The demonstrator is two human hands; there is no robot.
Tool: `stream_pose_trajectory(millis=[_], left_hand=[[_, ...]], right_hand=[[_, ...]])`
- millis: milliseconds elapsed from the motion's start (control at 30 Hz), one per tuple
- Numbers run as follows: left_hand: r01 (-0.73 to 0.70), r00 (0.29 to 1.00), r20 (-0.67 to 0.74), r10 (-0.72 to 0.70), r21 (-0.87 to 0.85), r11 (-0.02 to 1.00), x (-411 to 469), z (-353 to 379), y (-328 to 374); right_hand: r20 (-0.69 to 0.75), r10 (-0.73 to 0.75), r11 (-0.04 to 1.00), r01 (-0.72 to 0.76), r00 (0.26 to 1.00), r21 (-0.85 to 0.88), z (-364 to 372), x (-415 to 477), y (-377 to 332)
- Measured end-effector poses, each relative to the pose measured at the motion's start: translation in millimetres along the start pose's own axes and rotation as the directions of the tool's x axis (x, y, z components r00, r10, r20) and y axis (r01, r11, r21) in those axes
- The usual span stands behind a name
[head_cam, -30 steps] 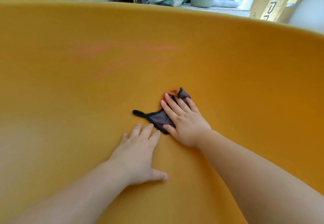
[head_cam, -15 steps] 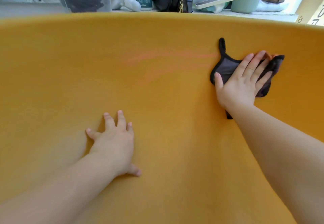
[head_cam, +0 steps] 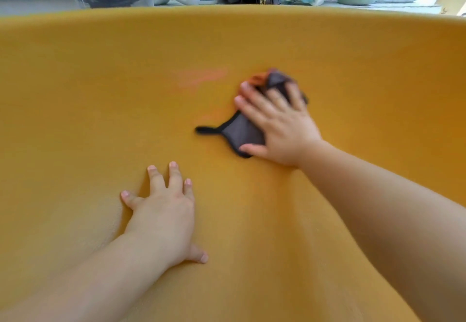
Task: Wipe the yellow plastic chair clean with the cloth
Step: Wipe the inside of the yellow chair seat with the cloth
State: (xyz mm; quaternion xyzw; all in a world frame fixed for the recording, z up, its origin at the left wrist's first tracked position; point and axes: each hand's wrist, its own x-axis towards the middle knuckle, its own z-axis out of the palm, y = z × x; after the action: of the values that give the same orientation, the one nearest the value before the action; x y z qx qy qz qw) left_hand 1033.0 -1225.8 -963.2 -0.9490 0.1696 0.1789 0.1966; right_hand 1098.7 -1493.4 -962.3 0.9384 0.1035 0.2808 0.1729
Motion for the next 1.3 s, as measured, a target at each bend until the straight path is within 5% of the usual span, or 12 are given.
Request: stream_pose_trajectory(millis=[133,300,433,533,600,667,733,900,1100,1300], left_hand=[[-0.019,1.000,0.001,0.019,-0.014,1.000,2,0,-1],[-0.024,1.000,-0.001,0.024,-0.011,1.000,2,2,-2],[-0.012,1.000,-0.013,0.012,-0.008,1.000,2,2,0],[-0.008,1.000,-0.018,0.007,-0.013,1.000,1,2,1],[-0.008,1.000,-0.022,0.008,-0.014,1.000,0,1,1],[-0.011,1.000,-0.019,0.010,-0.022,1.000,0,1,1],[-0.013,1.000,-0.022,0.013,-0.024,1.000,1,1,0],[-0.012,0.999,-0.050,0.011,-0.013,1.000,1,4,0],[0.000,0.998,-0.068,-0.001,-0.024,1.000,0,2,0],[-0.058,0.998,-0.038,0.059,0.007,0.998,-11,-6,-12]], right_hand=[[0.020,0.433,0.898,-0.429,0.901,-0.094,-18,-11,66],[0.008,0.660,0.747,-0.657,0.751,0.103,-16,35,8],[0.028,0.212,0.967,-0.214,0.977,0.135,-10,48,-56],[0.069,-0.147,0.984,0.139,0.987,0.109,-3,20,-54],[0.067,-0.173,0.985,0.171,0.983,0.029,-1,3,-17],[0.069,0.081,0.997,-0.080,0.994,-0.011,-4,-14,31],[0.100,0.374,0.927,-0.374,0.922,-0.021,-16,-30,64],[0.148,0.630,0.756,-0.646,0.762,0.105,-13,-13,19],[0.323,0.211,0.931,-0.291,0.922,0.221,-4,-43,-85],[0.551,-0.088,0.919,-0.146,0.830,0.366,-39,-125,-112]])
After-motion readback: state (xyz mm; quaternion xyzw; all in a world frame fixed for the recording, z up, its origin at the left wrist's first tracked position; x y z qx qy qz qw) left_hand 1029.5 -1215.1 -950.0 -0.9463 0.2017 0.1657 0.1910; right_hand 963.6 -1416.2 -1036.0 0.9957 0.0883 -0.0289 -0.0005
